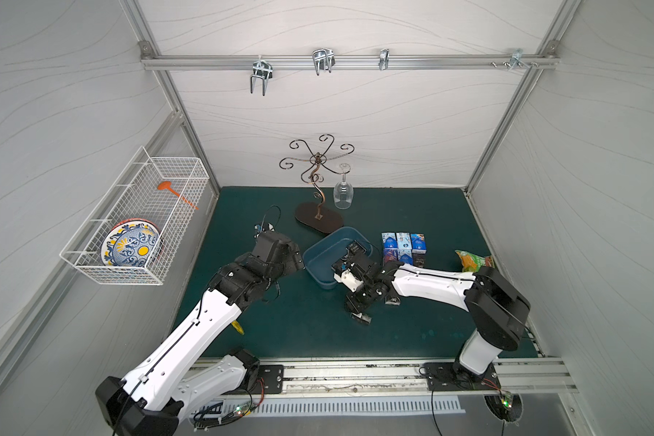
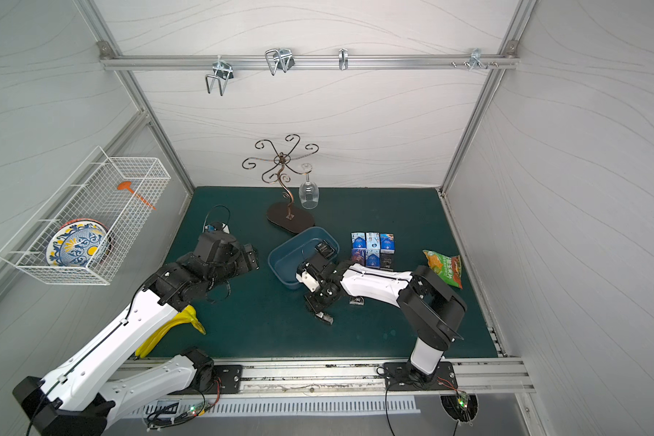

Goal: Take the pocket tissues out of the storage box
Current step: Place the pocket tissues at the center of the board, then pick up the pocket tissues from the center of the board.

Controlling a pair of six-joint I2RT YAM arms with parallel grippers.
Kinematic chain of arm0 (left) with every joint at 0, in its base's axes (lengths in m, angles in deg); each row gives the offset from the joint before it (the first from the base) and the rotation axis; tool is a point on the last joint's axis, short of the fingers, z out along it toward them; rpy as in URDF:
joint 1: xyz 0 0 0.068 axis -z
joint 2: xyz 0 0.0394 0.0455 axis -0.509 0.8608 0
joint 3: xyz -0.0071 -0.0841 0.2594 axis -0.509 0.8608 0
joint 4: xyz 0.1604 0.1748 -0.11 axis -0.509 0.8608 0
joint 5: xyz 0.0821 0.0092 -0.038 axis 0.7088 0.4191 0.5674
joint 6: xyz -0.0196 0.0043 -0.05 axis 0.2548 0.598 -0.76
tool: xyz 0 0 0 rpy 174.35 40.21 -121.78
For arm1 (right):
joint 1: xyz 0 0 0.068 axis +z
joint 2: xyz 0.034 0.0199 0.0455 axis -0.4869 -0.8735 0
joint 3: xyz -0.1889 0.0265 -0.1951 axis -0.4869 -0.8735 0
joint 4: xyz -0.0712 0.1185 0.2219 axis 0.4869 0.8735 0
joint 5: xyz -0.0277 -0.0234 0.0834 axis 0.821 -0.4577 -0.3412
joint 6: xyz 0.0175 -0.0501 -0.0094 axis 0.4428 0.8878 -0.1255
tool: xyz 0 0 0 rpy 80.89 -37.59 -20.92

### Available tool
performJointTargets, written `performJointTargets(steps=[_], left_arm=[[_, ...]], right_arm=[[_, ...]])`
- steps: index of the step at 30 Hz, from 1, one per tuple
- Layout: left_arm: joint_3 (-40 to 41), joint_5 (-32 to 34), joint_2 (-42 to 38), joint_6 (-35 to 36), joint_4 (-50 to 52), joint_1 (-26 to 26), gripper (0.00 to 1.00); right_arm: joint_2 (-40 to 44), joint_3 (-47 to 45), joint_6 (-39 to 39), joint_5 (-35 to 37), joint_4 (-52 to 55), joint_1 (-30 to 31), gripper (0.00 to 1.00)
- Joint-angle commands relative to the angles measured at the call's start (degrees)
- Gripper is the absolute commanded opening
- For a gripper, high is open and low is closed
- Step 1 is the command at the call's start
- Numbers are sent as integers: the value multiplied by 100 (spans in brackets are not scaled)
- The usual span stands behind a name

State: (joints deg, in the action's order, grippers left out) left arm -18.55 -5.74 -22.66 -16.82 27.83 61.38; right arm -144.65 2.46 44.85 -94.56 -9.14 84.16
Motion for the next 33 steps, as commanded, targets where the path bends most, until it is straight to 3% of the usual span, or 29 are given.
performJointTargets(steps=[1,11,17,25,33], left_arm=[[-238,32,-50,-9,-163,-2,92],[-221,10,-59,-24,-176,-2,92],[-230,-54,-27,-44,-224,-2,92],[-247,-106,-43,-67,-233,-6,92],[-282,-74,-111,-34,-163,-2,92]], right_arm=[[67,214,150,155,147,-144,37],[1282,77,381,418,929,-249,50],[1671,-448,433,633,1008,172,56],[1203,-465,500,1348,939,714,60],[542,-354,546,1792,851,737,56]])
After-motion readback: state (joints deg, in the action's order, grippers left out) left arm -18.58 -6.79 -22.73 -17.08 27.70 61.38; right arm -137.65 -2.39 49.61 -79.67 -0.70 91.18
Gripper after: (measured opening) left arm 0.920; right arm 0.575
